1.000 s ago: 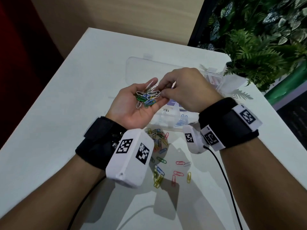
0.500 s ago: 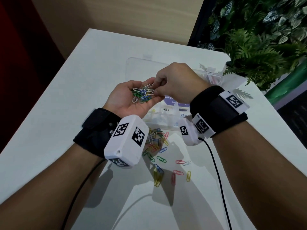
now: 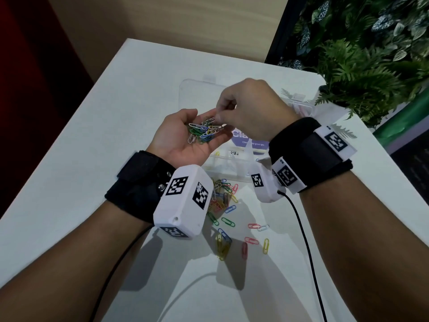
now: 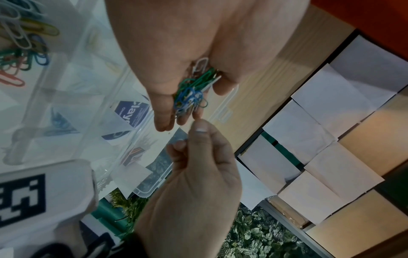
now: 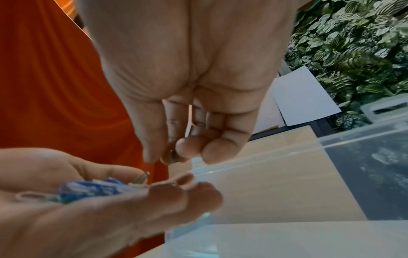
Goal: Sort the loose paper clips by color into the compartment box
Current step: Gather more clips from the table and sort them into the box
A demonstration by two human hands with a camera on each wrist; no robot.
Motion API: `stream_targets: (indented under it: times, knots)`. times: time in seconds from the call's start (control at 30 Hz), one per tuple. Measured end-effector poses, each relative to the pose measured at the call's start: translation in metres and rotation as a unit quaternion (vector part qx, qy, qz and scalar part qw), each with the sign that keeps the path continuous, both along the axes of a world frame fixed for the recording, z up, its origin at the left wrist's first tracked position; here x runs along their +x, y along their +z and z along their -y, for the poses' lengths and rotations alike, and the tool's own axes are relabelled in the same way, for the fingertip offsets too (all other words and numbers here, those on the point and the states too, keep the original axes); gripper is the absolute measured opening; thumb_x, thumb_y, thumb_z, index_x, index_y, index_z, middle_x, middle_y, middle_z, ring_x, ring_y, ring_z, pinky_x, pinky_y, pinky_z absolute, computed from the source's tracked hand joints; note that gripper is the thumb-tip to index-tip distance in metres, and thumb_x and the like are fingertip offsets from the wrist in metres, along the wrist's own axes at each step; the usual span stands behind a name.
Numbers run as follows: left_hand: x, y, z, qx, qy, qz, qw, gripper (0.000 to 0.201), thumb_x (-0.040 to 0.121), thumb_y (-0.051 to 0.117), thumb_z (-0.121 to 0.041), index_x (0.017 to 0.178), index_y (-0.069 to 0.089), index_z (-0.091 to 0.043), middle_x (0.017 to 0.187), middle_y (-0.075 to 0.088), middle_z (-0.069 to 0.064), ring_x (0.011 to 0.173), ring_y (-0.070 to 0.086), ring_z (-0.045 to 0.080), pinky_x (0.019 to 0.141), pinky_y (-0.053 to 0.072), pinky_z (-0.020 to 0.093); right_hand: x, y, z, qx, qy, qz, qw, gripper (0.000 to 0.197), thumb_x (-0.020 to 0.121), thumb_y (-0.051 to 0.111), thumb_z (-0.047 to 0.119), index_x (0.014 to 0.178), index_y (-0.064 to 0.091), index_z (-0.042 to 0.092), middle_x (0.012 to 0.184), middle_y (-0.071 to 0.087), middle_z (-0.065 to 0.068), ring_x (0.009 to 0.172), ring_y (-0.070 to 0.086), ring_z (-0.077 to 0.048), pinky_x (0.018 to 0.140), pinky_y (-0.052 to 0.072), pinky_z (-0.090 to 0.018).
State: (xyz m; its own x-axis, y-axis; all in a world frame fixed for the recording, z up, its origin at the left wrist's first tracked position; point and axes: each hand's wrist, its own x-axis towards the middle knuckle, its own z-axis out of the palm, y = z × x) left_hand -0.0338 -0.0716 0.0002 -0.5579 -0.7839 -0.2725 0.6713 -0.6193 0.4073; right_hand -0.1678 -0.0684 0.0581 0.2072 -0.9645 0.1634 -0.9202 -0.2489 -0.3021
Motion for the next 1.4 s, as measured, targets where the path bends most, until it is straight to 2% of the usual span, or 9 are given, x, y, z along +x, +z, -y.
stream_targets:
  times: [0.07, 0.17, 0.27, 0.4, 0.53, 0.63, 0.8, 1.0, 1.4]
  knots:
    - [-0.001, 0.002, -0.003, 0.009, 0.013, -0.001, 1.000, 0.042, 0.100, 0.031, -0.022, 0.101, 0.058, 0.010, 0.106, 0.063, 0.028, 0.100, 0.062, 0.040, 0.084, 0.051, 0.055, 0.006, 0.003, 0.001, -0.008, 0.009, 0.014, 1.000, 0.012, 0.080, 0.069, 0.028, 0.082, 0.072, 0.018, 0.079, 0.066, 0.005, 0.073, 0.056, -0.010, 0.066, 0.044, -0.023]
    - [0.000, 0.003, -0.006, 0.020, 0.021, -0.027, 0.999, 0.039, 0.101, 0.031, -0.023, 0.109, 0.054, 0.007, 0.109, 0.064, 0.026, 0.112, 0.059, 0.037, 0.084, 0.051, 0.057, 0.014, 0.001, 0.003, 0.007, 0.029, -0.036, 0.999, 0.014, 0.082, 0.068, 0.030, 0.087, 0.072, 0.018, 0.079, 0.063, 0.004, 0.077, 0.055, -0.012, 0.067, 0.042, -0.023]
    - [0.001, 0.005, -0.007, 0.018, 0.028, -0.040, 0.999, 0.037, 0.101, 0.030, -0.023, 0.105, 0.053, 0.007, 0.091, 0.066, 0.025, 0.106, 0.060, 0.037, 0.078, 0.051, 0.060, 0.016, -0.002, 0.003, 0.015, 0.038, -0.038, 0.998, 0.010, 0.083, 0.066, 0.025, 0.086, 0.071, 0.017, 0.076, 0.059, 0.005, 0.076, 0.054, -0.013, 0.060, 0.038, -0.023]
    - [0.003, 0.006, -0.006, 0.020, 0.038, -0.029, 0.999, 0.037, 0.100, 0.032, -0.019, 0.094, 0.056, 0.008, 0.086, 0.067, 0.025, 0.086, 0.066, 0.037, 0.089, 0.051, 0.052, 0.013, 0.004, 0.004, 0.010, 0.020, 0.061, 0.998, 0.005, 0.078, 0.068, 0.019, 0.078, 0.069, 0.015, 0.059, 0.055, 0.013, 0.058, 0.052, -0.001, 0.050, 0.034, -0.007]
    - [0.006, 0.005, -0.006, 0.031, 0.041, -0.031, 0.998, 0.052, 0.100, 0.030, -0.020, 0.084, 0.064, 0.016, 0.091, 0.066, 0.029, 0.078, 0.068, 0.039, 0.086, 0.052, 0.051, 0.011, 0.005, -0.001, 0.001, 0.012, 0.149, 0.989, 0.004, 0.074, 0.067, 0.014, 0.071, 0.066, 0.016, 0.053, 0.055, 0.011, 0.050, 0.049, -0.001, 0.054, 0.039, -0.018]
    - [0.007, 0.004, -0.008, 0.035, 0.041, -0.039, 0.998, 0.050, 0.101, 0.028, -0.021, 0.099, 0.060, 0.017, 0.101, 0.065, 0.031, 0.094, 0.064, 0.039, 0.094, 0.048, 0.049, 0.013, -0.003, -0.011, -0.019, 0.021, 0.148, 0.989, 0.005, 0.074, 0.066, 0.011, 0.072, 0.062, 0.014, 0.057, 0.054, 0.010, 0.054, 0.047, -0.004, 0.054, 0.038, -0.018]
    - [0.011, 0.006, -0.013, 0.043, 0.055, -0.033, 0.997, 0.046, 0.100, 0.029, -0.022, 0.093, 0.058, 0.014, 0.087, 0.068, 0.028, 0.079, 0.067, 0.033, 0.081, 0.055, 0.042, 0.020, -0.021, -0.022, -0.031, 0.054, 0.176, 0.982, 0.015, 0.078, 0.055, 0.004, 0.082, 0.066, 0.014, 0.061, 0.055, 0.009, 0.057, 0.047, -0.004, 0.055, 0.036, -0.015]
    - [0.033, 0.006, -0.006, 0.044, 0.108, -0.006, 0.993, 0.043, 0.100, 0.034, -0.022, 0.114, 0.057, 0.011, 0.117, 0.060, 0.032, 0.107, 0.060, 0.043, 0.098, 0.046, 0.048, 0.018, -0.023, -0.013, -0.056, -0.001, 0.240, 0.969, 0.017, 0.079, 0.058, 0.007, 0.088, 0.054, 0.021, 0.072, 0.067, 0.002, 0.063, 0.059, -0.014, 0.061, 0.049, -0.026]
    - [0.060, -0.002, -0.010, 0.063, 0.155, -0.009, 0.986, 0.044, 0.100, 0.034, -0.025, 0.117, 0.057, 0.008, 0.116, 0.062, 0.029, 0.108, 0.060, 0.044, 0.095, 0.049, 0.047, 0.042, -0.061, 0.012, 0.048, -0.037, 0.049, 0.997, 0.016, 0.089, 0.054, 0.017, 0.096, 0.069, 0.018, 0.094, 0.068, 0.000, 0.080, 0.053, -0.015, 0.069, 0.035, -0.020]
